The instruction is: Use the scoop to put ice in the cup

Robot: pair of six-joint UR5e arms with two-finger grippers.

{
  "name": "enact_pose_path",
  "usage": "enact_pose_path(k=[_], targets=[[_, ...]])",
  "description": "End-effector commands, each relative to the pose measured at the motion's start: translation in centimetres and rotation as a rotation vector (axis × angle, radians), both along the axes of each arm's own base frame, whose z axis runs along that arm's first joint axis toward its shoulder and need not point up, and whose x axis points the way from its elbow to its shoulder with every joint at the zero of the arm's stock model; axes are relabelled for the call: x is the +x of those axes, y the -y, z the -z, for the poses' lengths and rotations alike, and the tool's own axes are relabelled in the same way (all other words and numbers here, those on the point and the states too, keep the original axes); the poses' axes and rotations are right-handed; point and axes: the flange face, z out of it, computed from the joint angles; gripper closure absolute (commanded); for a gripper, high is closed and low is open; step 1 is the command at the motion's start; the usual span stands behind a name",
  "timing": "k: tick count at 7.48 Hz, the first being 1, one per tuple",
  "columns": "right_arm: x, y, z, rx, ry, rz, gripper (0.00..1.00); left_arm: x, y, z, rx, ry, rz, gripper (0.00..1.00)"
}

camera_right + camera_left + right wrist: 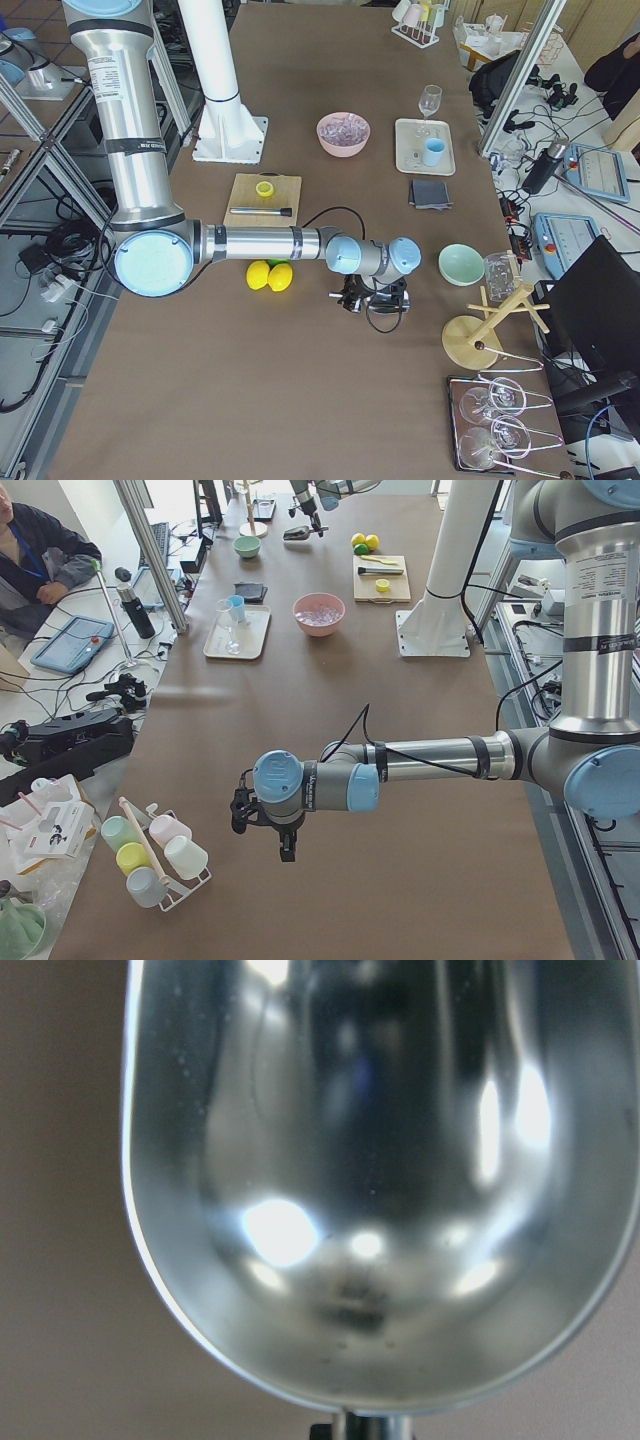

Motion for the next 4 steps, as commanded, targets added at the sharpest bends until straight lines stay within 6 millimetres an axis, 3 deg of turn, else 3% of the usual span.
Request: enact_pose_path(k=[1, 4], targets=[[-0.34, -0.05, 0.05, -0.006, 0.002, -0.003, 1.0, 0.0, -0.03, -0.03, -0.001, 0.0, 0.0, 0.02], [-0.54, -0.06, 0.01, -0.008, 0.004, 0.0, 1.0, 0.0, -0.03, -0.03, -0.001, 0.0, 0.0, 0.02]])
